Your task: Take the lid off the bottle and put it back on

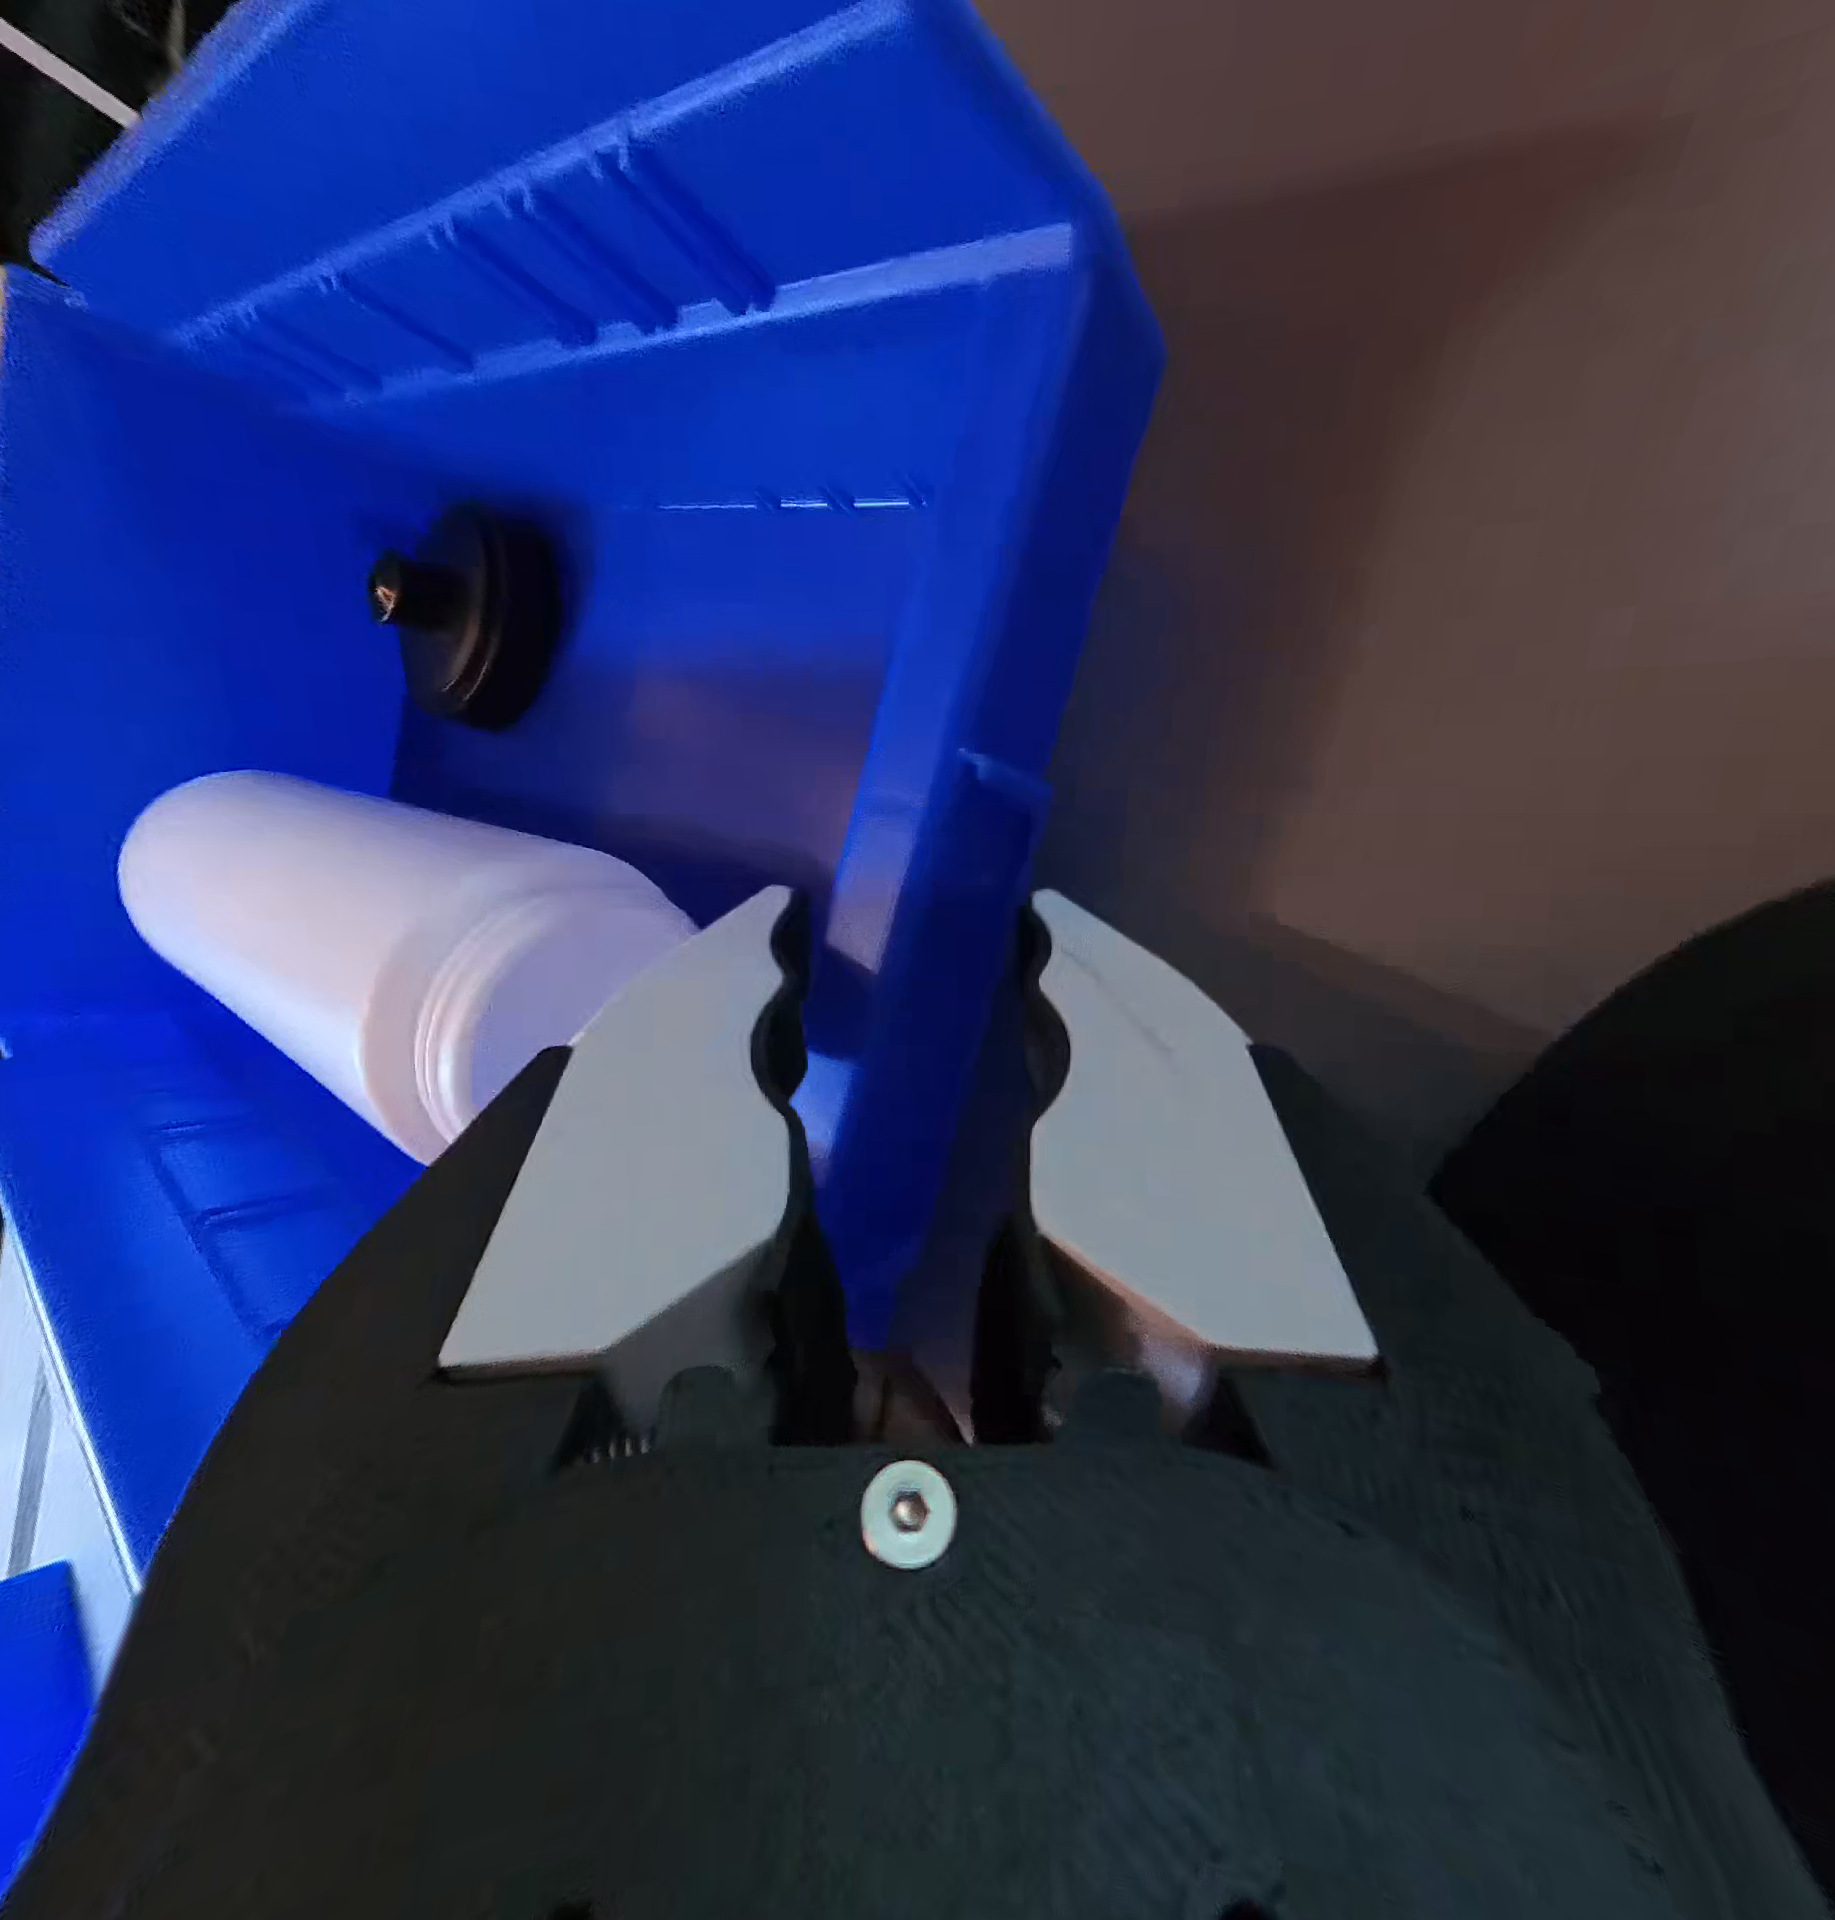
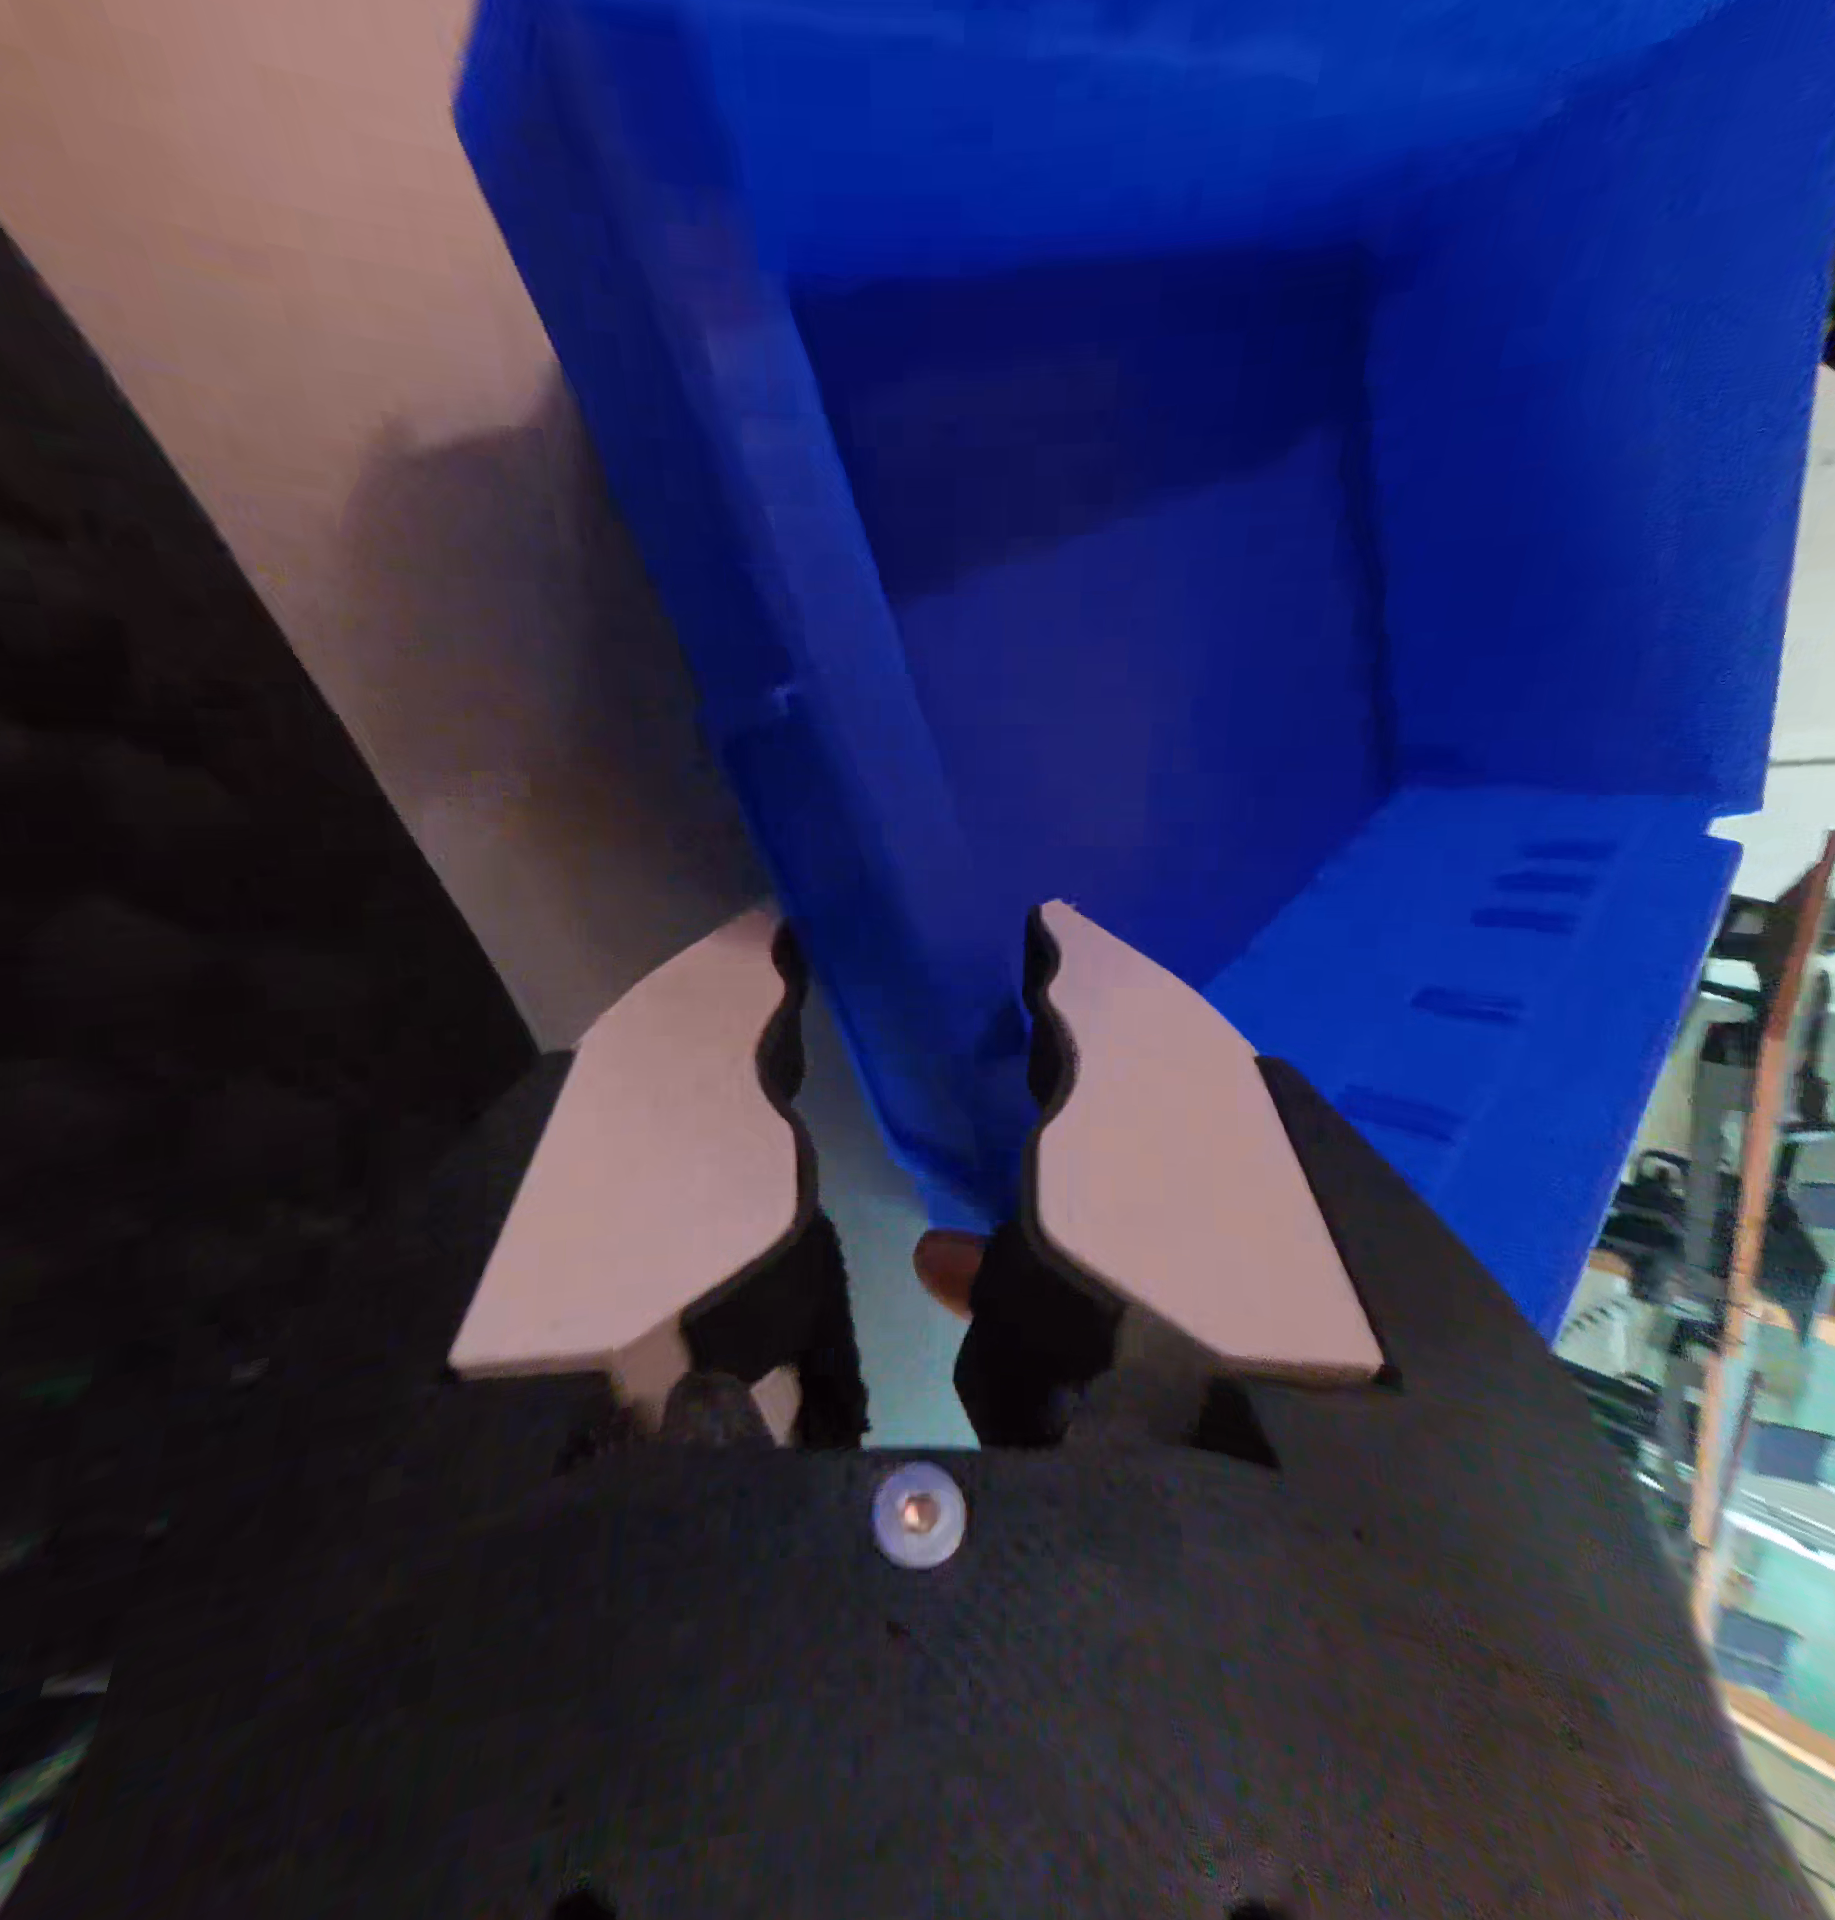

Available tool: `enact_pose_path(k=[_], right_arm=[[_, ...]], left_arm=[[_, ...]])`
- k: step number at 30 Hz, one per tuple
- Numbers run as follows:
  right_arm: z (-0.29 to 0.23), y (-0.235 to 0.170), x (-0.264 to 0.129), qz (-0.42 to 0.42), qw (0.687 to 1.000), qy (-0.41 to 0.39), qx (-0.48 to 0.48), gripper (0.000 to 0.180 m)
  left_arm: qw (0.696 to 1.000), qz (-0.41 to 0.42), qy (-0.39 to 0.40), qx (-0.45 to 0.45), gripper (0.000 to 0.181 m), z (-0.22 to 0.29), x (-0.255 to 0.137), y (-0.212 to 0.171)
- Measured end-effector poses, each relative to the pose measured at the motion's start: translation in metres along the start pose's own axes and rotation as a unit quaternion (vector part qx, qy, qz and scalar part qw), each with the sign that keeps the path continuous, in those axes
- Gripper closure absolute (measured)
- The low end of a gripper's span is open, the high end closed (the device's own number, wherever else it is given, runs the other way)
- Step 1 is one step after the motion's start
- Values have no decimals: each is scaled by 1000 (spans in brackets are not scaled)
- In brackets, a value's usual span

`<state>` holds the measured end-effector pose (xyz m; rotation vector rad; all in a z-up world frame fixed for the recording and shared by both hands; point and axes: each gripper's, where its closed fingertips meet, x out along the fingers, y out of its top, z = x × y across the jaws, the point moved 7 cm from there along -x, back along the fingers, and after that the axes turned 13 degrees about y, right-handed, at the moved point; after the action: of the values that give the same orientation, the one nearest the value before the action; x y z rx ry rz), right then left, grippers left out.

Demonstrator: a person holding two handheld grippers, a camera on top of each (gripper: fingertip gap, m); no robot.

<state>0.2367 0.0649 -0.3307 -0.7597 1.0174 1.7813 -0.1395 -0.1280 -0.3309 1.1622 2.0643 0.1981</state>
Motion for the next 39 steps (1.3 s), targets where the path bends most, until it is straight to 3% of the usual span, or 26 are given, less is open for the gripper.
enact_pose_path(k=[7, 26, 31, 35, 39], right_arm=[[3, -10, 0, -43, 999, -19, -9, 143], [1, -82, -31, -54, 997, -6, 58, 138], [-3, -84, -39, -24, 993, 37, 107, 126], [-4, -76, -57, 65, 985, 63, 147, 121], [0, -63, -80, 133, 984, 22, 116, 121]], left_arm=[[999, -17, -35, 4, 142, -9, -15, -26], [998, -12, -66, 13, 137, -56, -71, -160], [994, 51, -65, -76, 130, -57, -92, -160], [983, 129, 2, -132, 131, -74, -124, -148], [982, 97, 139, -81, 131, -103, -132, -149]])
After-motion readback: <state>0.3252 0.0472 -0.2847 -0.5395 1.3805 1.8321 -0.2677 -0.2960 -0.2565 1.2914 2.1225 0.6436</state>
